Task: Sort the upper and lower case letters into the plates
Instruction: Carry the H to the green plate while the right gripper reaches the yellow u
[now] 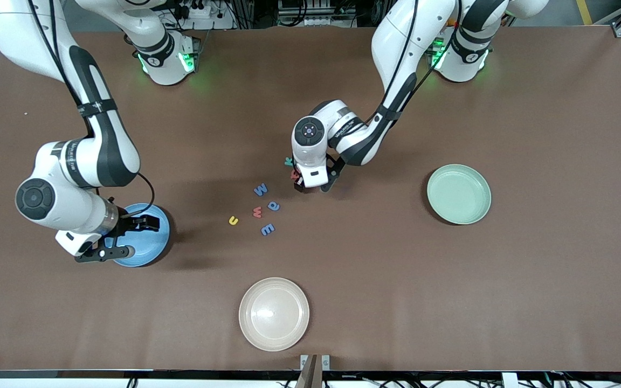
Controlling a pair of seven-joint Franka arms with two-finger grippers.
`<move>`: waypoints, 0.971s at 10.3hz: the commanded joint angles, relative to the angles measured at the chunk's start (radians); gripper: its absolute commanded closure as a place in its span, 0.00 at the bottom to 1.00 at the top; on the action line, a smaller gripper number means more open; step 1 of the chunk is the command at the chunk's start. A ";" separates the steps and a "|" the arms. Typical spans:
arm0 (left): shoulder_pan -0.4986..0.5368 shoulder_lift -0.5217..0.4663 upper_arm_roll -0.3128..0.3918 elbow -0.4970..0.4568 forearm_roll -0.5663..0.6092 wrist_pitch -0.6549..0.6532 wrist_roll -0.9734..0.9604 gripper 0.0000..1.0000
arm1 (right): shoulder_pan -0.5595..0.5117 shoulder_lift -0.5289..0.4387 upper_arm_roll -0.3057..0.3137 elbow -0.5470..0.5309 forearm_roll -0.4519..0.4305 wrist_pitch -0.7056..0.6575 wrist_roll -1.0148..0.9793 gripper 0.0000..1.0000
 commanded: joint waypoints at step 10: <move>0.131 -0.114 -0.013 -0.010 0.011 -0.218 0.253 0.72 | 0.243 0.164 -0.001 0.009 0.010 0.220 0.823 0.00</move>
